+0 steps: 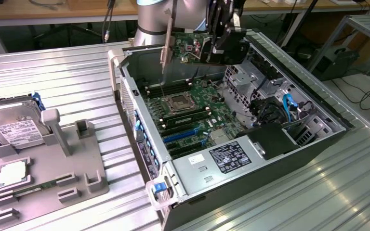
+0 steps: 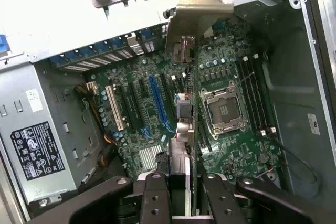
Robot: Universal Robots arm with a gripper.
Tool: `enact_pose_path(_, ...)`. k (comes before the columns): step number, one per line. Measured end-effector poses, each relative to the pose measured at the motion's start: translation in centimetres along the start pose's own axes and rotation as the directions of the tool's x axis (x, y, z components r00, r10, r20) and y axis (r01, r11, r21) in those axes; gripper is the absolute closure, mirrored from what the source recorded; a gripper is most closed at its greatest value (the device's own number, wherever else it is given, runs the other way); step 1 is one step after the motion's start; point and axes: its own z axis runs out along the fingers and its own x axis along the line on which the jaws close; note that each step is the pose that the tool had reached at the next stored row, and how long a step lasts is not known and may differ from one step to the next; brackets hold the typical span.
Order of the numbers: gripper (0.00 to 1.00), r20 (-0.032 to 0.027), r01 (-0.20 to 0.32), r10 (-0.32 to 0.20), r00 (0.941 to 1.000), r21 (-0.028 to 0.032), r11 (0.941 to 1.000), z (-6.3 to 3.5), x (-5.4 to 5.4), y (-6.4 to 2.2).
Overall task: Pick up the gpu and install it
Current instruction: 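Insert the gpu into the slot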
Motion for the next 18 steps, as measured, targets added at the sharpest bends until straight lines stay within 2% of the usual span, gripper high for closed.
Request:
enact_pose_path(1, 0.72, 0.0002, 0.048, -0.048, 0.9989, -0.0004, 0.9989, 0.0, 0.0, 0.01)
enact_pose_path(2, 0.72, 0.0003, 0.06, -0.06, 0.9982, -0.0005, 0.9982, 0.0, 0.0, 0.01)
enact_pose_path(9, 0.72, 0.0006, 0.13, -0.13, 0.9915, -0.0011, 0.9915, 0.0, 0.0, 0.02)
enact_pose_path(18, 0.72, 0.0011, 0.215, -0.215, 0.9766, -0.0017, 0.9766, 0.01, 0.01, 0.03)
